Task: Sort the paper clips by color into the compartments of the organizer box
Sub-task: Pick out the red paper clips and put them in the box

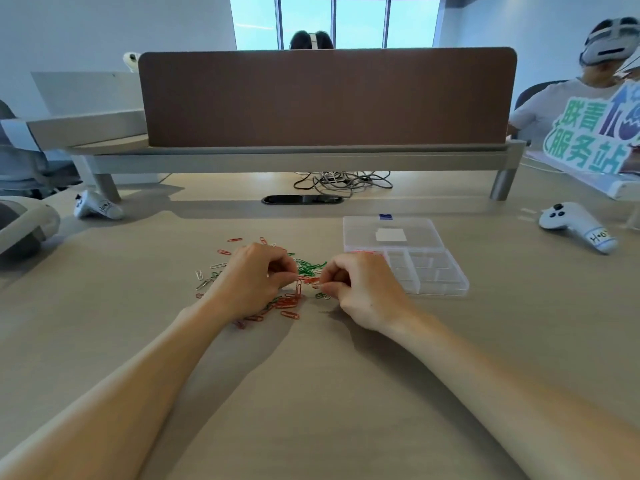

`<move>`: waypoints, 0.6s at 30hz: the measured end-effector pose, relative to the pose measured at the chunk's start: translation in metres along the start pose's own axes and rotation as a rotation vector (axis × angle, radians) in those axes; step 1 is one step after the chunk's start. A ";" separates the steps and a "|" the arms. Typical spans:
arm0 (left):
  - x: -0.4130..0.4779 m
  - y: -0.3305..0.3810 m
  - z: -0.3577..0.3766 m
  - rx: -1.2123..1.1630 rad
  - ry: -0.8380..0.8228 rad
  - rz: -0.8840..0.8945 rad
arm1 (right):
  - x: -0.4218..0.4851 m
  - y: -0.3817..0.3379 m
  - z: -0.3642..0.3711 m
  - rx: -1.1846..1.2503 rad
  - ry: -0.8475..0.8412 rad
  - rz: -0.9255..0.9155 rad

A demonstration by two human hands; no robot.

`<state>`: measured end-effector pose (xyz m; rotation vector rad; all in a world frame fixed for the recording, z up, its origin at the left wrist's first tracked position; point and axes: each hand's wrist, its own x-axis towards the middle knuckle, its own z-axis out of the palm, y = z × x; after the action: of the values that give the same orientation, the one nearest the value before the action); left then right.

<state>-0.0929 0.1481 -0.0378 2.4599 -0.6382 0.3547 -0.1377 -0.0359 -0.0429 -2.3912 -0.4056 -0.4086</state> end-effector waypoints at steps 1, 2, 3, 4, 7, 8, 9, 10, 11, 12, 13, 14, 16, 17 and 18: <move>0.000 0.002 0.000 -0.029 0.004 0.024 | 0.000 -0.001 -0.001 0.008 0.024 -0.008; 0.000 0.004 0.001 -0.063 0.002 0.043 | -0.001 -0.001 0.000 0.011 0.040 -0.012; 0.000 0.005 0.002 -0.095 -0.004 0.061 | -0.001 -0.001 0.000 0.013 0.049 -0.015; 0.000 0.006 0.002 -0.118 -0.007 0.080 | -0.001 0.000 0.001 0.014 0.051 -0.018; -0.002 0.007 0.003 -0.158 -0.027 0.120 | 0.000 0.001 0.003 -0.013 0.039 -0.047; -0.002 0.008 0.003 -0.161 -0.036 0.127 | 0.000 0.001 0.004 -0.012 0.040 -0.053; -0.002 0.009 0.001 -0.166 -0.047 0.131 | 0.000 0.001 0.004 -0.002 0.044 -0.052; -0.002 0.009 -0.003 -0.179 -0.049 0.123 | 0.000 0.001 0.003 0.012 0.052 -0.048; -0.001 0.007 -0.009 -0.200 -0.029 0.104 | 0.000 0.001 0.002 0.022 0.059 -0.042; 0.000 0.004 -0.017 -0.209 0.008 0.073 | 0.000 0.001 0.001 0.028 0.060 -0.035; 0.001 -0.002 -0.026 -0.186 0.041 0.028 | 0.000 0.001 0.001 0.029 0.055 -0.031; 0.002 -0.009 -0.034 -0.128 0.048 -0.026 | -0.001 0.002 0.001 0.027 0.048 -0.030; 0.002 -0.023 -0.046 0.017 -0.035 -0.141 | -0.002 0.003 0.000 0.029 0.043 -0.030; 0.001 -0.027 -0.049 0.064 -0.109 -0.189 | -0.002 0.004 0.001 0.032 0.042 -0.028; 0.000 -0.030 -0.051 0.086 -0.176 -0.220 | -0.002 0.004 0.001 0.037 0.040 -0.023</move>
<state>-0.0827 0.1991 -0.0106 2.6319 -0.4236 0.0804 -0.1381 -0.0388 -0.0466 -2.3403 -0.4199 -0.4545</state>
